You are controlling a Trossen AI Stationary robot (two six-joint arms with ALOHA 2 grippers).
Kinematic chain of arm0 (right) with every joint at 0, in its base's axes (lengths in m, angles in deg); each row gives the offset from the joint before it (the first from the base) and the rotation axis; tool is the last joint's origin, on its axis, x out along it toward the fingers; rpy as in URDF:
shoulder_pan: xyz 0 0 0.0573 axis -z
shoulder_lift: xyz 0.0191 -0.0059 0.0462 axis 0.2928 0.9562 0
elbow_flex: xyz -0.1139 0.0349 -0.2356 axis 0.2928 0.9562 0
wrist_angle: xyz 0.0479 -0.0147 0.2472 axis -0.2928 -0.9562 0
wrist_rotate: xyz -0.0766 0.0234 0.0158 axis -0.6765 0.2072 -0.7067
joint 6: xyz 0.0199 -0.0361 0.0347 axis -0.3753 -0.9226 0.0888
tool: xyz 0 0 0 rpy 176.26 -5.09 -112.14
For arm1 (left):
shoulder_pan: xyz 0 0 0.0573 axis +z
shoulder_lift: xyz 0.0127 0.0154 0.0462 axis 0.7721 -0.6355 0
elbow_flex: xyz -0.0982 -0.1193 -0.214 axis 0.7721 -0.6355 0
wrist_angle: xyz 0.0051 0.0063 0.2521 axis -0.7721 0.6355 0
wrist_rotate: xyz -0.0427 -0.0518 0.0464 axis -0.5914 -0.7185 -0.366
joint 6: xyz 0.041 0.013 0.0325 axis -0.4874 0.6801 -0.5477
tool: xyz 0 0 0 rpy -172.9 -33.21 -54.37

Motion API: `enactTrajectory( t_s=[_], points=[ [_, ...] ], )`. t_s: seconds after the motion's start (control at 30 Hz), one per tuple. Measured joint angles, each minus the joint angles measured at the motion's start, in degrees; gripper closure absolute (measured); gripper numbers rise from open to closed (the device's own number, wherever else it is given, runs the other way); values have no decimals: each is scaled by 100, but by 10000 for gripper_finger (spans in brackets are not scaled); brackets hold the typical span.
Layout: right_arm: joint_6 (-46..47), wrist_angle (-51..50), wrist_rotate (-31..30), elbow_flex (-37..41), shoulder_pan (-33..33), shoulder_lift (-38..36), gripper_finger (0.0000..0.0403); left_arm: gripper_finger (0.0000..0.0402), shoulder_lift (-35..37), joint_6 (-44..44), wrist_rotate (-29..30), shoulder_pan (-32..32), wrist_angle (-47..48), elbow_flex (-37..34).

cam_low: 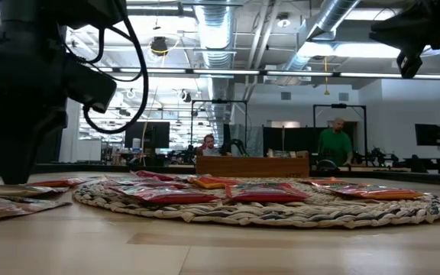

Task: Pick & Place Tea
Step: Put the top brown tea bag into the right slot of the wooden organizer

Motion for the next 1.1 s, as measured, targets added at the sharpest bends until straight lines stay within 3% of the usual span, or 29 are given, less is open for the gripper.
enactTrajectory(
  t_s=[0.53, 0.93, 1.1],
  points=[
    [2, 0, 2, 0, 0, 0, 351, 283, 24, -20, -78, 4, -627, -400],
    [-1, -7, 4, 0, 0, 0, 351, 393, 9, -369, -56, 7, -681, -415],
    [-3, -44, 2, 0, 0, 0, 351, 401, 7, -369, -58, 2, -693, -415]
  ],
)
